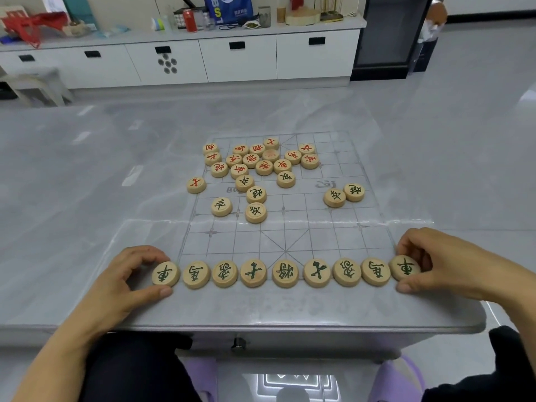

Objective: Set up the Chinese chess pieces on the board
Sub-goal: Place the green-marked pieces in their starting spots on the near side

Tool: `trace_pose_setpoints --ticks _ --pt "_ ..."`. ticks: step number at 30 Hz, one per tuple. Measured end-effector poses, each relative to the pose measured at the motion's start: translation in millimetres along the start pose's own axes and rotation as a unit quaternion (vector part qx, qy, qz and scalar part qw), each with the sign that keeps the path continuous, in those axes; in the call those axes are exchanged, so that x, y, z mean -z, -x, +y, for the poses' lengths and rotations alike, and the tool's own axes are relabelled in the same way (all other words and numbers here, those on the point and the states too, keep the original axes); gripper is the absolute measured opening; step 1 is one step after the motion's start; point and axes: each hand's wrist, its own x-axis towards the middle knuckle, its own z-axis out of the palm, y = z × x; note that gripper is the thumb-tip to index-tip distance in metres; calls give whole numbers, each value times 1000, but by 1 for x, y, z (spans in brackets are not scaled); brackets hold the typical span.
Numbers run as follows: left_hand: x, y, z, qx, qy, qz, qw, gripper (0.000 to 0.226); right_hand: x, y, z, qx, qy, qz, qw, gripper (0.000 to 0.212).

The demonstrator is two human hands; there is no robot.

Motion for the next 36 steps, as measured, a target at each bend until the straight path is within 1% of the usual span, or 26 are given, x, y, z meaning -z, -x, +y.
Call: trace_pose_setpoints --ticks 3,4,7,9,12,16,23,26,28,30,32,33,34,36 --pt "0 0 1 1 0 -3 1000 51 0 0 0 0 3 -7 1000 44" --pt "0 0 1 3 0 -5 1000 51 1 1 0 -2 4 -13 1000 49" --pt "0 1 1 5 -5 -6 1000 53 3 1 3 1 9 -12 1000 86" --pt "0 1 1 15 -6 -6 1000 55 1 -1 11 13 -10 4 1000 95" --pt "1 2 2 19 -1 -12 1000 52 -1 -5 16 36 -17 22 999 92" --pt "3 2 1 7 -12 -15 1000 45 1 -3 13 35 -13 34 999 92" --pt "4 1 5 19 -25 -25 999 44 2 -3 12 26 -12 8 1000 92" --pt "4 3 7 33 -24 -29 999 48 3 -1 8 22 -12 -10 1000 93" --pt "5 5 8 51 -2 -28 998 56 6 2 4 11 -15 -11 1000 96" --pt "6 4 10 81 63 -10 995 60 10 0 2 6 -31 16 999 97" --pt "6 0 17 91 140 39 985 51 14 -7 2 3 -54 71 996 92" --pt "6 -4 23 90 164 70 980 41 16 -12 1 5 -64 103 993 83" --pt "7 -9 30 89 171 99 976 33 18 -17 -1 7 -77 133 988 70" --pt "9 -24 47 84 159 121 976 28 20 -30 -5 -2 -90 179 980 40"
